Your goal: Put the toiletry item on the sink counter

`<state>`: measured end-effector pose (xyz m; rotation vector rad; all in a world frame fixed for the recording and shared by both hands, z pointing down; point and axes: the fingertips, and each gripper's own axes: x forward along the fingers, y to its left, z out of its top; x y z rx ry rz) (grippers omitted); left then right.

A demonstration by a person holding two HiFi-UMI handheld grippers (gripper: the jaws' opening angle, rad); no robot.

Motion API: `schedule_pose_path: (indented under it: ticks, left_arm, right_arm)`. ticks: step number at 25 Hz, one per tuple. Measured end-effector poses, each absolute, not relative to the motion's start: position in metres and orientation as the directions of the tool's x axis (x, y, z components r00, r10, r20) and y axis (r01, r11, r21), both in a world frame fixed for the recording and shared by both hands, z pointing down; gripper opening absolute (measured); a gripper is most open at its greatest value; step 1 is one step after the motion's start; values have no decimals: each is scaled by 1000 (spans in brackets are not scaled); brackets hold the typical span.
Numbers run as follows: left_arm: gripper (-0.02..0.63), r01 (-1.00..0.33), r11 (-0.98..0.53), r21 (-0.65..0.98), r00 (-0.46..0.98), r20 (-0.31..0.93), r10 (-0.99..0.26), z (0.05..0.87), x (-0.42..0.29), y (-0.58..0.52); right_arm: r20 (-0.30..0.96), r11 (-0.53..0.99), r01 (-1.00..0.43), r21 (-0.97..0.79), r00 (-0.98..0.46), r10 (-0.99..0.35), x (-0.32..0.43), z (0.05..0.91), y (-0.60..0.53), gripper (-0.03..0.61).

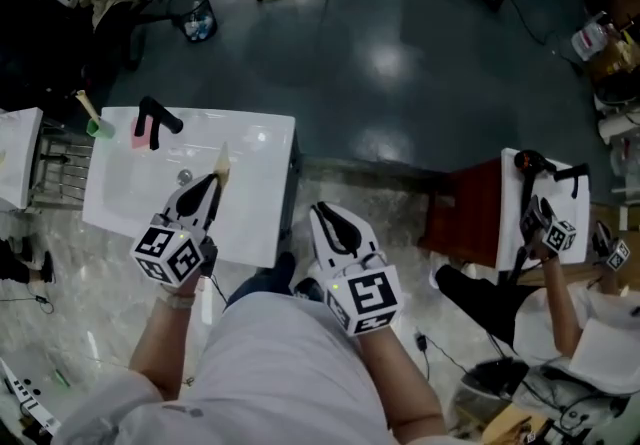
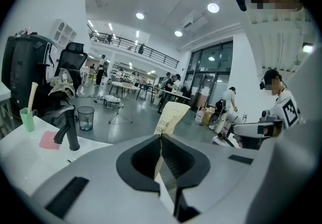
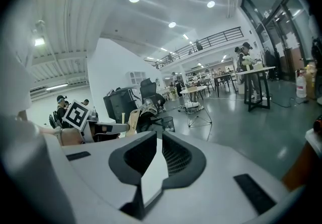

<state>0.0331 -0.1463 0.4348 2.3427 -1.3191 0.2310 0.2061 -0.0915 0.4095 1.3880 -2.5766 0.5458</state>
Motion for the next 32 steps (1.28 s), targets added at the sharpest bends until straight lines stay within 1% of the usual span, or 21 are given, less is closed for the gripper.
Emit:
schedule_pose_path:
  ticks: [11, 18, 32]
  left_arm:
    - [23, -835, -465, 295, 550, 435, -713, 500, -9, -249]
    - [23, -830, -471, 299, 557, 490, -670, 541, -22, -296]
    - [23, -842, -463, 275, 526, 604, -598, 630, -27, -359]
  right_arm:
    - [383, 449, -864, -227, -503, -775, 162, 434, -149, 38]
    - [429, 402, -883, -241, -468, -772, 146, 448, -173, 38]
    - [534, 294, -927, -232, -374, -758, 152, 486, -197, 38]
